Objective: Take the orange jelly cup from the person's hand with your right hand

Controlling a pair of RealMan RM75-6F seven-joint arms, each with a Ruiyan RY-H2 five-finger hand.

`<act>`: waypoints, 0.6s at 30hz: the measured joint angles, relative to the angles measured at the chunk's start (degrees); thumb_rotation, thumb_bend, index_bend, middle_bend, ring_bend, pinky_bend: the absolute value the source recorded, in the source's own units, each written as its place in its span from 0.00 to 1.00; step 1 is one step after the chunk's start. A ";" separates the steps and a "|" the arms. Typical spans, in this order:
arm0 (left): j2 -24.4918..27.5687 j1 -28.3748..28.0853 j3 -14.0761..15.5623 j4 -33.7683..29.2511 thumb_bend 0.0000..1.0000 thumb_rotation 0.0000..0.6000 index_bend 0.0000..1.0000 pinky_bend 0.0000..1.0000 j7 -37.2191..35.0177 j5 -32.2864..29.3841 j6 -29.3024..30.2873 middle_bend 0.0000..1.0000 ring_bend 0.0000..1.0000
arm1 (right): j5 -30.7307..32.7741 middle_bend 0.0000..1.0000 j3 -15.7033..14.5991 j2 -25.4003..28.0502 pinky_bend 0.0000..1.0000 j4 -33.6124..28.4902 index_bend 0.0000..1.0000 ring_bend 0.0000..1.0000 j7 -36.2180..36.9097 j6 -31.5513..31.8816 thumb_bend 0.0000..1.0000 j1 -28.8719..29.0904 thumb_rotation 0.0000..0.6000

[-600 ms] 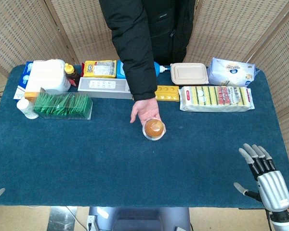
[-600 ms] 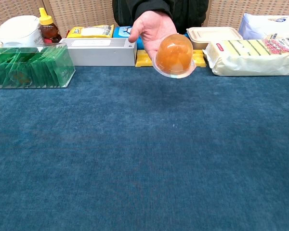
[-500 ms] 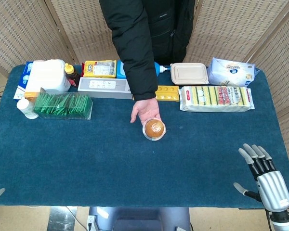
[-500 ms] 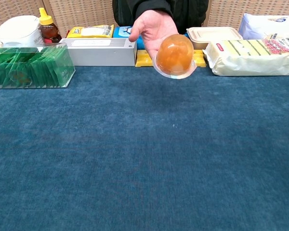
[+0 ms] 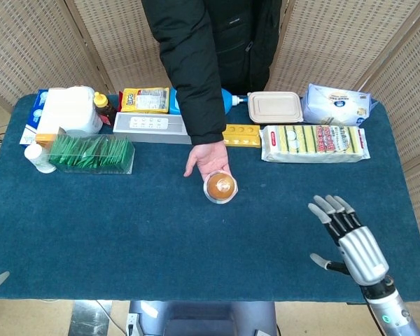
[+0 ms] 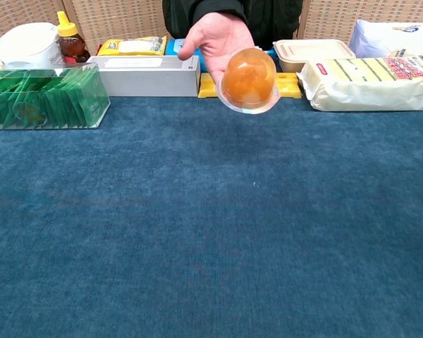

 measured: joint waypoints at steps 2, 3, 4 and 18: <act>0.01 -0.21 -0.11 -0.30 0.06 1.00 0.00 0.00 0.44 -0.41 -0.44 0.00 0.00 | 1.11 0.10 1.97 0.31 0.25 -2.66 0.10 0.08 -0.42 -3.43 0.17 2.88 1.00; 0.03 -0.33 -0.19 -0.44 0.06 1.00 0.00 0.00 0.57 -0.69 -0.68 0.00 0.00 | 1.83 0.11 2.81 0.39 0.26 -3.72 0.10 0.09 -0.68 -4.97 0.18 4.07 1.00; 0.05 -0.42 -0.25 -0.53 0.06 1.00 0.00 0.00 0.62 -0.92 -0.86 0.00 0.00 | 2.67 0.13 3.64 0.43 0.27 -4.75 0.11 0.10 -0.99 -6.54 0.19 5.26 1.00; 0.90 -1.34 -1.02 -0.42 0.06 1.00 0.00 0.00 -1.51 -3.26 -2.49 0.00 0.00 | 25.47 0.16 14.33 -6.00 0.31 -11.11 0.14 0.12 -17.68 -25.33 0.27 21.17 1.00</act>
